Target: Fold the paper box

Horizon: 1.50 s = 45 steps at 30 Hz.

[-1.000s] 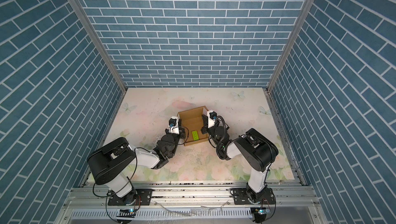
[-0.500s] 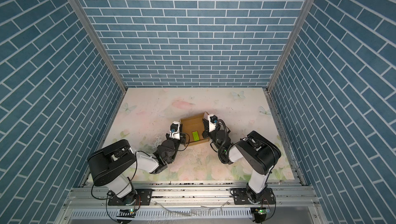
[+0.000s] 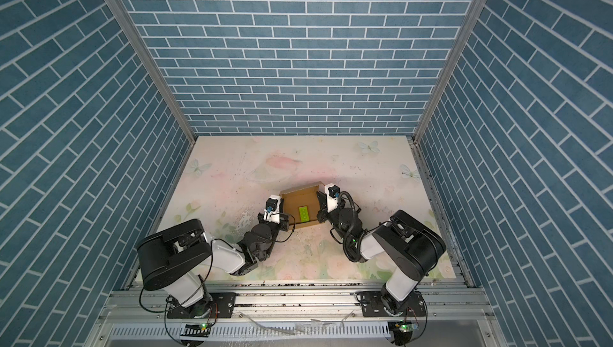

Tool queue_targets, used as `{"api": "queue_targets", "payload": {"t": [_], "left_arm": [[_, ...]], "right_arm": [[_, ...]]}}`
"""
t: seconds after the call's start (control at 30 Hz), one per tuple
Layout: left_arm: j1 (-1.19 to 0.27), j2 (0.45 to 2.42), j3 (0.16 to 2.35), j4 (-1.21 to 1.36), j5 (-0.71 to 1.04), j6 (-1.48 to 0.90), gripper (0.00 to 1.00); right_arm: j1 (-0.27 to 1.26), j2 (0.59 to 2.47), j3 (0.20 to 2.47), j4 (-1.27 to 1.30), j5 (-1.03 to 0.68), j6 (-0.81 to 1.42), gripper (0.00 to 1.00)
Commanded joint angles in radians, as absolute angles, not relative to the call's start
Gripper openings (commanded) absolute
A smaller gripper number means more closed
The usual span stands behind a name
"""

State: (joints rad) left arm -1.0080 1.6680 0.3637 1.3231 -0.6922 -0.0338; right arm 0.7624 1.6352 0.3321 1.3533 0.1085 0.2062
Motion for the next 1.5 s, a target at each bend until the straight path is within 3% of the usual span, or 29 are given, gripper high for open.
{"api": "queue_targets", "payload": {"t": [0.0,0.27,0.77,1.07,1.47], "left_arm": [[-1.031,1.667,0.35,1.314,-0.693,-0.035,0.07],[-1.058,1.666,0.345,1.311,-0.72,-0.015,0.09],[-1.094,1.679,0.327,1.293,-0.756,-0.029,0.16],[-1.114,1.67,0.317,1.261,-0.778,-0.057,0.19],[-1.126,1.537,0.319,1.006,-0.756,-0.152,0.45]], "right_arm": [[0.777,1.552,0.317,1.241,0.069,0.218,0.18],[0.777,1.308,0.302,0.889,0.058,0.281,0.37],[0.777,0.999,0.443,0.149,-0.014,0.372,0.42],[0.779,0.903,0.474,-0.068,-0.024,0.412,0.43],[0.785,0.853,0.617,-0.298,-0.18,0.337,0.43]]}}
